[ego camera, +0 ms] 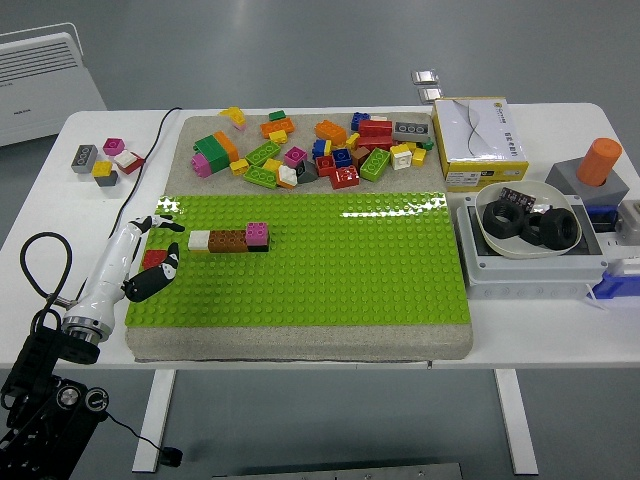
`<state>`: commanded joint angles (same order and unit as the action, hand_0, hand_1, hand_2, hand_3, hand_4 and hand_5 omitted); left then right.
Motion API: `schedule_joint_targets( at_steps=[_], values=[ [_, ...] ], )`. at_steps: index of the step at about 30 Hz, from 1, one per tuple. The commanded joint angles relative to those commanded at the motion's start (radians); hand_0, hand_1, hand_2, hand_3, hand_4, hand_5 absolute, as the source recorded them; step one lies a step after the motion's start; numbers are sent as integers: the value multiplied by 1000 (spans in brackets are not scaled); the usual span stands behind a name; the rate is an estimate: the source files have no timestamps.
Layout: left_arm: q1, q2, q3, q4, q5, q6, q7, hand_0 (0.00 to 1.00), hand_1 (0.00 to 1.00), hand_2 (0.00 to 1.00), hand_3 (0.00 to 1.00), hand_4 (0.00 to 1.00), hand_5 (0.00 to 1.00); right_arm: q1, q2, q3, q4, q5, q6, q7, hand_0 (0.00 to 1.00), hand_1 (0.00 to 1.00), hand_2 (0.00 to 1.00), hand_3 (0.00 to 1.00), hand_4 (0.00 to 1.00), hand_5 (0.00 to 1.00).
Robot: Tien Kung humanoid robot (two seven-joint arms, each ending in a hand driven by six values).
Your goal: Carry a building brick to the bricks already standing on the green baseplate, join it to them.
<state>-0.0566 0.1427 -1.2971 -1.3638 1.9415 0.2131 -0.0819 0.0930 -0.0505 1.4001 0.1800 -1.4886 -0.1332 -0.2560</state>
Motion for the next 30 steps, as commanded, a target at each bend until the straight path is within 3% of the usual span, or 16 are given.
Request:
schedule_joint_targets(
  at_steps=[2, 3, 8, 9, 14, 15, 20, 21, 30],
  values=[
    [-2, 0, 2, 5, 1, -2, -4, 863, 857, 848, 654, 521, 2, 0, 0, -4, 0, 4, -1, 0, 521, 633, 786, 890, 883, 998],
    [-4, 0, 3, 8, 3, -2, -6, 865, 860, 856, 704, 470, 2, 0, 1, -6, 0, 8, -2, 0, 521, 632, 786, 889, 878, 998],
    [-8, -1, 6, 15, 11, -3, -11, 865, 860, 856, 704, 470, 2, -1, 3, -14, 0, 19, -4, -1, 521, 632, 786, 889, 878, 998],
    [-9, -1, 6, 16, 11, -3, -11, 867, 870, 878, 824, 518, 2, -1, 3, -13, 0, 19, -4, -1, 521, 632, 784, 879, 877, 998],
    [-10, 0, 5, 29, 27, -10, 0, 867, 870, 878, 824, 518, 2, -4, 7, -12, 0, 19, -4, -1, 521, 632, 784, 879, 877, 998],
    [-10, 1, 5, 31, 32, -13, 3, 872, 878, 905, 864, 668, 2, -4, 7, -12, 0, 19, -4, -2, 521, 633, 782, 874, 877, 998],
    [-9, 0, 8, 35, 51, -24, 16, 872, 878, 905, 864, 668, 2, -6, 8, -7, 0, 13, -4, -1, 521, 633, 782, 874, 877, 998],
    [-9, 0, 8, 35, 54, -26, 18, 879, 887, 912, 867, 769, 2, -6, 7, -6, 0, 12, -4, -1, 521, 637, 778, 868, 880, 998],
    [-4, -4, -5, 35, 61, -11, 10, 906, 926, 926, 816, 753, 2, -6, 1, -2, 0, 5, -3, 0, 521, 635, 777, 867, 889, 998]
  ],
)
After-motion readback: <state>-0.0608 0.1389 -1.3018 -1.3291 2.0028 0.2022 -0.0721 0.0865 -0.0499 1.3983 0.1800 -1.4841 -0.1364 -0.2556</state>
